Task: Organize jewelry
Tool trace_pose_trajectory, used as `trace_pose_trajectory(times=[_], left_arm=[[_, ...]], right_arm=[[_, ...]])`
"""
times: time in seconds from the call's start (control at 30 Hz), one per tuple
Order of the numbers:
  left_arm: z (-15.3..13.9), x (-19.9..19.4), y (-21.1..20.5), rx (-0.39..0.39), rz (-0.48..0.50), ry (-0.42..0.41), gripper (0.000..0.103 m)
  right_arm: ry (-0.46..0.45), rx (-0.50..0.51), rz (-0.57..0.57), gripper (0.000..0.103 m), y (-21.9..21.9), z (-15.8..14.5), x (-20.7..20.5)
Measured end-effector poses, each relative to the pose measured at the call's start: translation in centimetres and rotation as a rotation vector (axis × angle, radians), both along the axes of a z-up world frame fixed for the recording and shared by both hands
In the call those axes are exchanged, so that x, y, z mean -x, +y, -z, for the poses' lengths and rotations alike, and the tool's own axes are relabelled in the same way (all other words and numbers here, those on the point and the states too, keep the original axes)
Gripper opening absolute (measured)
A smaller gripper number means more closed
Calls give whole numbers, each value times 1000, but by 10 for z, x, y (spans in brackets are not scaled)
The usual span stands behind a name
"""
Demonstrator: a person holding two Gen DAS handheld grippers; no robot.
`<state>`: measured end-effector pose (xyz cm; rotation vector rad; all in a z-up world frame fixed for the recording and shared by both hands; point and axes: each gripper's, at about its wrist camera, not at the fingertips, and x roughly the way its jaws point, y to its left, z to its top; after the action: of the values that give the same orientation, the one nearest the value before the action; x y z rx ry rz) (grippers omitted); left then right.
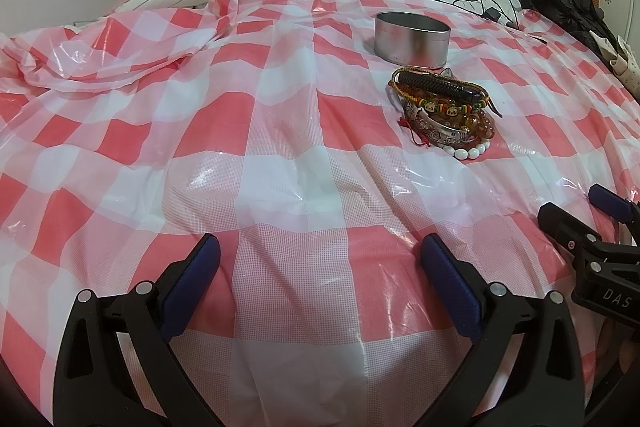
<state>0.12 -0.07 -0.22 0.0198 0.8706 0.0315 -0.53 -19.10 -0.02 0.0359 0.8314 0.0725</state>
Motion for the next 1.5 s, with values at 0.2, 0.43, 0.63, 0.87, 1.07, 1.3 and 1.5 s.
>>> trace_pose_trajectory(times=[0.2, 0.43, 0.63, 0.87, 1.07, 1.3, 1.5], left_arm=[[0, 0, 0, -1, 0, -1, 97], [0, 0, -1, -2, 0, -1, 97], [0, 0, -1, -3, 0, -2, 97], [0, 0, 0, -4, 0, -2, 97], [0, 0, -1, -5, 0, -3, 97], [0, 0, -1, -7, 0, -3, 97], [-1, -1, 1, -15, -1, -3, 97]], right_arm=[[0, 0, 0, 96, 0, 0, 0], [0, 1, 0, 96, 0, 0, 1], [0, 1, 0, 96, 0, 0, 1], [0, 2, 0, 96, 0, 0, 0], [0, 2, 0, 96, 0, 0, 0], [0, 3, 0, 96, 0, 0, 0], [1, 3, 0, 96, 0, 0, 1]])
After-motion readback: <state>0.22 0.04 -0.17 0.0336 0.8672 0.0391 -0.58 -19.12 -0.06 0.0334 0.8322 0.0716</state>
